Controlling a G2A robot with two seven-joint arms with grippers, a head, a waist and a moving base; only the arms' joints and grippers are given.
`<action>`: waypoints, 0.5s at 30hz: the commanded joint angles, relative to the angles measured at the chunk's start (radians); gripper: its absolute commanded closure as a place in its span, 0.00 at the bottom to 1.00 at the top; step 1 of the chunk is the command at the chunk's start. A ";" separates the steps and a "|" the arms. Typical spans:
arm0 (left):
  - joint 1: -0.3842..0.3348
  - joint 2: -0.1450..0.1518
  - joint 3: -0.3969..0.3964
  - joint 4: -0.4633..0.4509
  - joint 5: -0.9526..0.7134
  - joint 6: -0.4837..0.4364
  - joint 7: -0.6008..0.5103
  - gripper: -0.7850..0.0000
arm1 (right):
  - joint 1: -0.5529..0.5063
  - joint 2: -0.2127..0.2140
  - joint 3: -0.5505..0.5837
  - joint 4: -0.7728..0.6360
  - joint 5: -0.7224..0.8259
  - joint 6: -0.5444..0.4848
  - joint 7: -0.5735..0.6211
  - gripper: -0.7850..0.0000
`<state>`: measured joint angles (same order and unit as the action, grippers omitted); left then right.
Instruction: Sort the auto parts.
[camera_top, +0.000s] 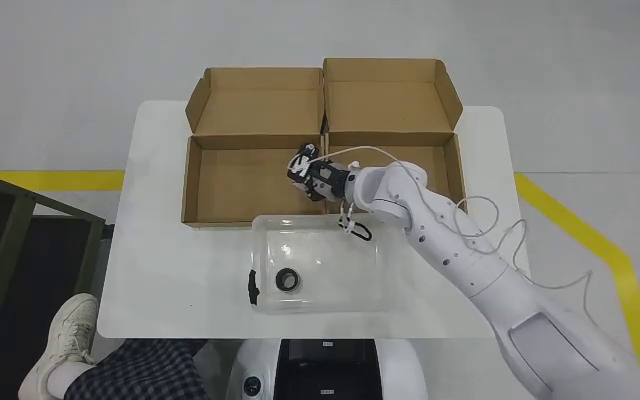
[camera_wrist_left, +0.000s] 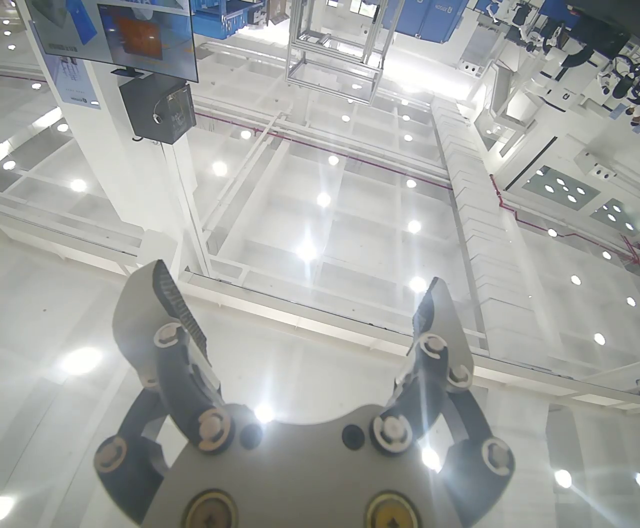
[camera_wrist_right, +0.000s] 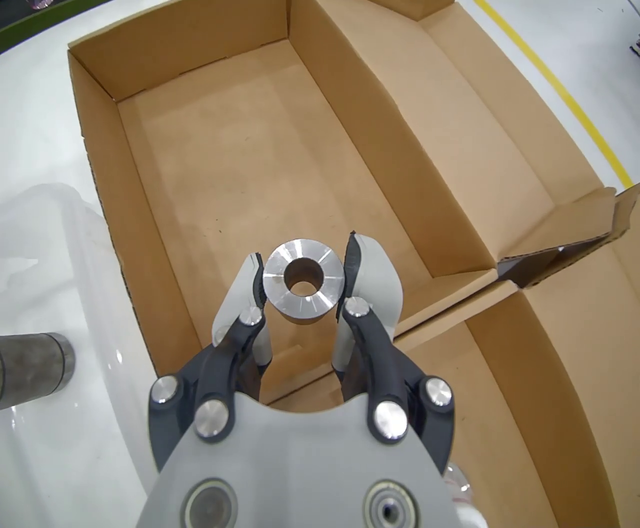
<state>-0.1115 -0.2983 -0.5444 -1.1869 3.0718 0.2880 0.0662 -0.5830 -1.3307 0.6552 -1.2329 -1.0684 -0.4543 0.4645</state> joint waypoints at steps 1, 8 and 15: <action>0.000 0.000 0.000 0.000 0.000 0.000 0.000 0.00 | 0.008 -0.007 -0.007 0.016 -0.001 -0.005 0.007 0.90; 0.000 0.000 0.000 0.000 0.000 0.000 0.000 0.00 | 0.032 -0.029 -0.022 0.057 -0.005 -0.014 0.021 0.78; 0.000 0.000 0.000 0.000 0.000 0.000 0.000 0.00 | 0.046 -0.046 -0.032 0.085 -0.013 -0.027 0.045 0.73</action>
<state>-0.1115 -0.2983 -0.5444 -1.1869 3.0718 0.2880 0.0662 -0.5383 -1.3745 0.6242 -1.1531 -1.0828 -0.4793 0.5075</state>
